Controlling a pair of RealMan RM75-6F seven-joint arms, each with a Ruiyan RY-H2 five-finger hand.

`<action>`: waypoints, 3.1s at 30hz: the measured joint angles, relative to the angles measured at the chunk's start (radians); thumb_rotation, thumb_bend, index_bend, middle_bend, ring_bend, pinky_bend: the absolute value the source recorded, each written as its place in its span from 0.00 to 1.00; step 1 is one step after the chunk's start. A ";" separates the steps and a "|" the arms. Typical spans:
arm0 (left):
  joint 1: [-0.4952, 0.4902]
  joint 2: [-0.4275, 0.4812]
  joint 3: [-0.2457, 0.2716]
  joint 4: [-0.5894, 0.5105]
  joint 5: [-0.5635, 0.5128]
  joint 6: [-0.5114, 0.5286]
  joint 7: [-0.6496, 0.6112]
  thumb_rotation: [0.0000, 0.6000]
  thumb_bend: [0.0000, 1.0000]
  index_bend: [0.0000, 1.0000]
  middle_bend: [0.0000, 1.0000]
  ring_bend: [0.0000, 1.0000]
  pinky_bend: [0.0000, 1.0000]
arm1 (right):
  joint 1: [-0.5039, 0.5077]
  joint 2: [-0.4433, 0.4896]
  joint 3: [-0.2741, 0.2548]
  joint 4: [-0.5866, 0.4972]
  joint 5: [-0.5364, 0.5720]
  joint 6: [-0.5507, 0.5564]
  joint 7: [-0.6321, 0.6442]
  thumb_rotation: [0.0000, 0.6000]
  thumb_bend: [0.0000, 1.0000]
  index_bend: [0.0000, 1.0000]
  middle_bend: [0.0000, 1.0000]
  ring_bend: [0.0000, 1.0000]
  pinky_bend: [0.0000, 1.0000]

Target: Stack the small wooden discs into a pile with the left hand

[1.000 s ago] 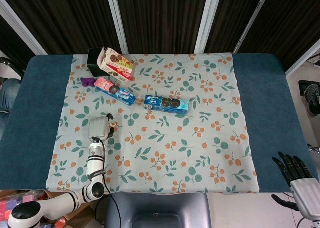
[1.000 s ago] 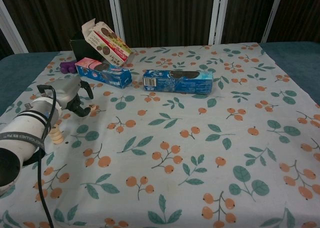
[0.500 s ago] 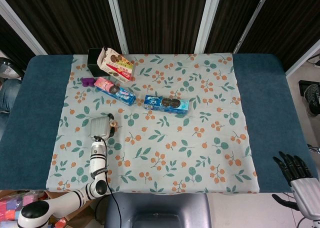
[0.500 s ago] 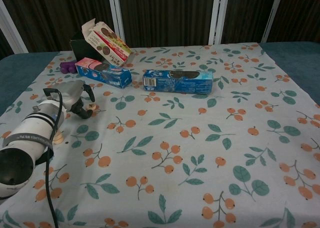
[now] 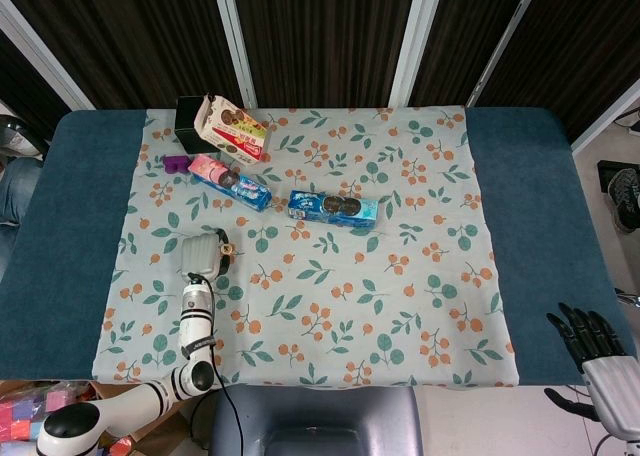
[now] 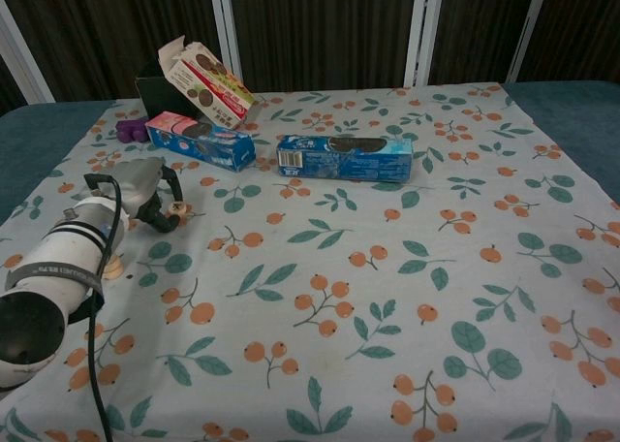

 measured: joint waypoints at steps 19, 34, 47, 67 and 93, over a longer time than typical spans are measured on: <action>0.093 0.196 0.036 -0.419 0.097 0.113 -0.039 1.00 0.41 0.50 1.00 1.00 1.00 | 0.000 -0.006 -0.003 -0.001 -0.009 -0.004 -0.022 1.00 0.14 0.00 0.00 0.00 0.00; 0.302 0.476 0.218 -0.744 0.205 0.202 -0.129 1.00 0.40 0.49 1.00 1.00 1.00 | 0.004 -0.013 -0.015 -0.005 -0.034 -0.013 -0.043 1.00 0.14 0.00 0.00 0.00 0.00; 0.327 0.470 0.249 -0.684 0.230 0.180 -0.178 1.00 0.40 0.49 1.00 1.00 1.00 | 0.006 -0.014 -0.016 -0.009 -0.029 -0.021 -0.050 1.00 0.14 0.00 0.00 0.00 0.00; 0.335 0.431 0.251 -0.620 0.251 0.164 -0.188 1.00 0.40 0.48 1.00 1.00 1.00 | 0.005 -0.011 -0.019 -0.009 -0.031 -0.019 -0.047 1.00 0.14 0.00 0.00 0.00 0.00; 0.339 0.444 0.248 -0.632 0.256 0.143 -0.183 1.00 0.40 0.33 1.00 1.00 1.00 | 0.004 -0.012 -0.017 -0.010 -0.029 -0.016 -0.046 1.00 0.14 0.00 0.00 0.00 0.00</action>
